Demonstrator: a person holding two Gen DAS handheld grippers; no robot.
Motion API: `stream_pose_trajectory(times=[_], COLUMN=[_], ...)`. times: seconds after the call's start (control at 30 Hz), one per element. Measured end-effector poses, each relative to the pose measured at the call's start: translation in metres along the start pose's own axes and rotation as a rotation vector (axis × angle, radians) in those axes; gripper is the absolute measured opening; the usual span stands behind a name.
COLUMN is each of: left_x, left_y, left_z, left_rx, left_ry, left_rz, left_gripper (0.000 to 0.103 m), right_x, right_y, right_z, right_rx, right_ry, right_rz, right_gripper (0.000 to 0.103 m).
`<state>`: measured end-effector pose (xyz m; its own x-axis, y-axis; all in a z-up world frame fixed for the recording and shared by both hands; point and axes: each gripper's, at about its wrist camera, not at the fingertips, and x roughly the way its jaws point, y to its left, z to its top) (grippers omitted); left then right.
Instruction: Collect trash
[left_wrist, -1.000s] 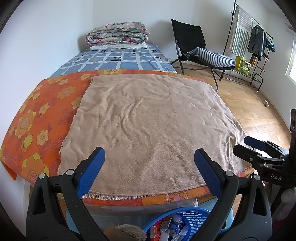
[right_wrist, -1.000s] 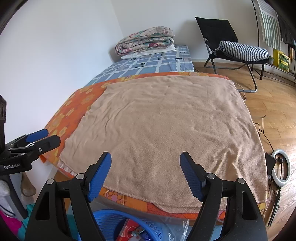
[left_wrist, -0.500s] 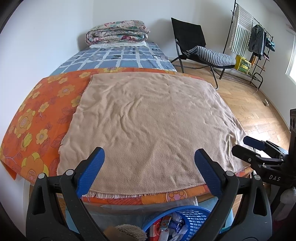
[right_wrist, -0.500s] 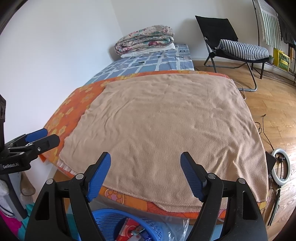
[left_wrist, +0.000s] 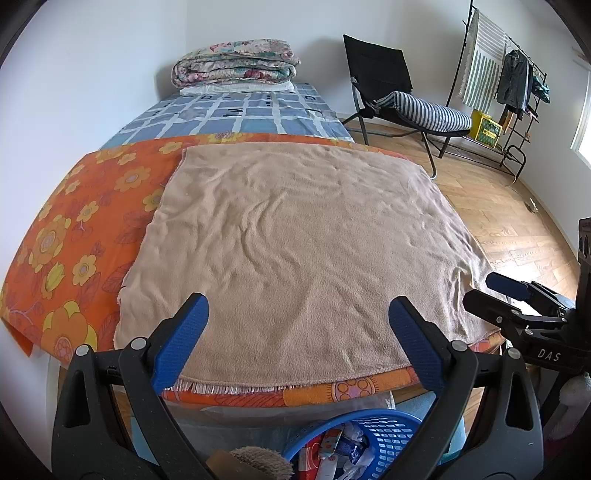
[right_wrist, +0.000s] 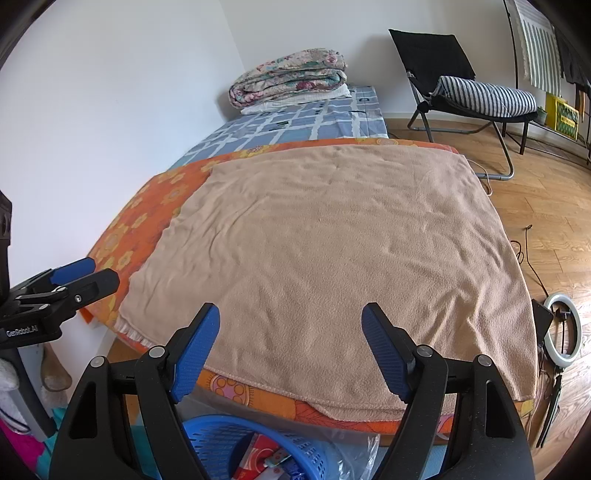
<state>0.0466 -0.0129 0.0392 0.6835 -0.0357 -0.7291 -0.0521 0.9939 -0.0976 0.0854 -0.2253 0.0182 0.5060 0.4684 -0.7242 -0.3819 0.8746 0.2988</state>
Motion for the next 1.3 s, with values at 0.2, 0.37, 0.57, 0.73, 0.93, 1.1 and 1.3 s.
stream_pose_trajectory(times=[0.2, 0.37, 0.57, 0.73, 0.93, 1.1, 1.3], left_x=[0.000, 0.000, 0.000, 0.001, 0.003, 0.002, 0.001], left_y=[0.000, 0.000, 0.000, 0.000, 0.003, 0.003, 0.002], left_z=[0.001, 0.002, 0.002, 0.002, -0.008, -0.011, -0.010], left_rx=[0.000, 0.000, 0.001, 0.002, -0.011, 0.002, 0.004], left_ry=[0.000, 0.000, 0.001, 0.006, 0.027, 0.017, 0.017], left_rz=[0.001, 0.000, 0.001, 0.008, 0.001, 0.005, 0.005], left_gripper=[0.100, 0.100, 0.100, 0.100, 0.100, 0.100, 0.100], right_x=[0.001, 0.001, 0.001, 0.001, 0.003, 0.006, 0.005], right_y=[0.000, 0.000, 0.000, -0.001, 0.001, 0.002, 0.003], right_z=[-0.001, -0.001, 0.000, 0.000, -0.003, -0.008, -0.007], right_rx=[0.002, 0.003, 0.002, 0.004, 0.006, 0.013, 0.017], right_ry=[0.002, 0.002, 0.001, 0.004, 0.016, 0.023, 0.027], right_rz=[0.000, 0.002, 0.001, 0.000, 0.003, 0.000, -0.006], right_gripper=[0.079, 0.079, 0.079, 0.079, 0.079, 0.079, 0.079])
